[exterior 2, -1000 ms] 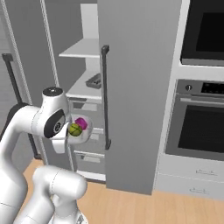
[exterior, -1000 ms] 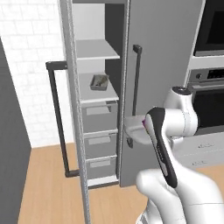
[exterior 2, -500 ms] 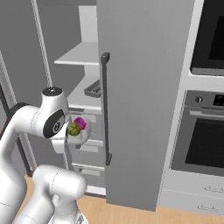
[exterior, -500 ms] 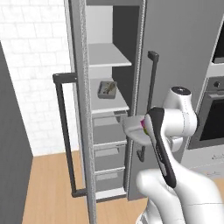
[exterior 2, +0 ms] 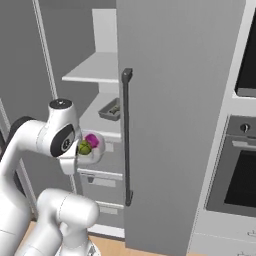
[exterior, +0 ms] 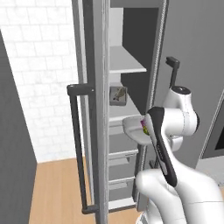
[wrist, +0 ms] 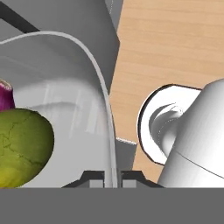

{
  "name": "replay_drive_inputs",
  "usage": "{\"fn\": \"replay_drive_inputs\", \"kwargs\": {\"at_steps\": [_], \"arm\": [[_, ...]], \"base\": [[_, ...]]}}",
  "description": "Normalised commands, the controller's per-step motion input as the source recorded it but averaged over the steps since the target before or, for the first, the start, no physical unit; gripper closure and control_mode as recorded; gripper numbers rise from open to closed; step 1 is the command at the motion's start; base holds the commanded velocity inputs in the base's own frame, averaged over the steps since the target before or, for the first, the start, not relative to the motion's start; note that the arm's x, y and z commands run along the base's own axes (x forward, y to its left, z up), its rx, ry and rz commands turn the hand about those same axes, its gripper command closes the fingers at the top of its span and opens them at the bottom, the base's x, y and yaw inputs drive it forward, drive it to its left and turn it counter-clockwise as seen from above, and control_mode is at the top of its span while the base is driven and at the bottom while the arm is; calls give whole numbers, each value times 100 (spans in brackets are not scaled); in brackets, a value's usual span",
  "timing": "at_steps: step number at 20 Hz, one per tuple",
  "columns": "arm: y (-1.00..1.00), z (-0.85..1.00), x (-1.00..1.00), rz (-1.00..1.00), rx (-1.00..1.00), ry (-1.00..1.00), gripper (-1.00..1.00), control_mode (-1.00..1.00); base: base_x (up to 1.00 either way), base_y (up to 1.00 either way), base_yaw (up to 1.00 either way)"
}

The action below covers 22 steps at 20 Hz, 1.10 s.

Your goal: Take the meat container that has the fish and place it on the second highest rack of the freezer. Then take the vegetable container that has the onion and lime and place it on the highest rack of the freezer.

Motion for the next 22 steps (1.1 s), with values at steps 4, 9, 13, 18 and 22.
{"fn": "replay_drive_inputs", "kwargs": {"at_steps": [4, 9, 13, 18, 22], "arm": [[0, 0, 0, 0, 0, 0, 100, 100], [0, 0, 0, 0, 0, 0, 100, 100], [0, 0, 0, 0, 0, 0, 100, 100], [0, 0, 0, 0, 0, 0, 100, 100], [0, 0, 0, 0, 0, 0, 100, 100]], "base": [[42, 25, 5], [66, 0, 1], [69, 0, 1], [31, 9, 0], [18, 10, 0]]}}
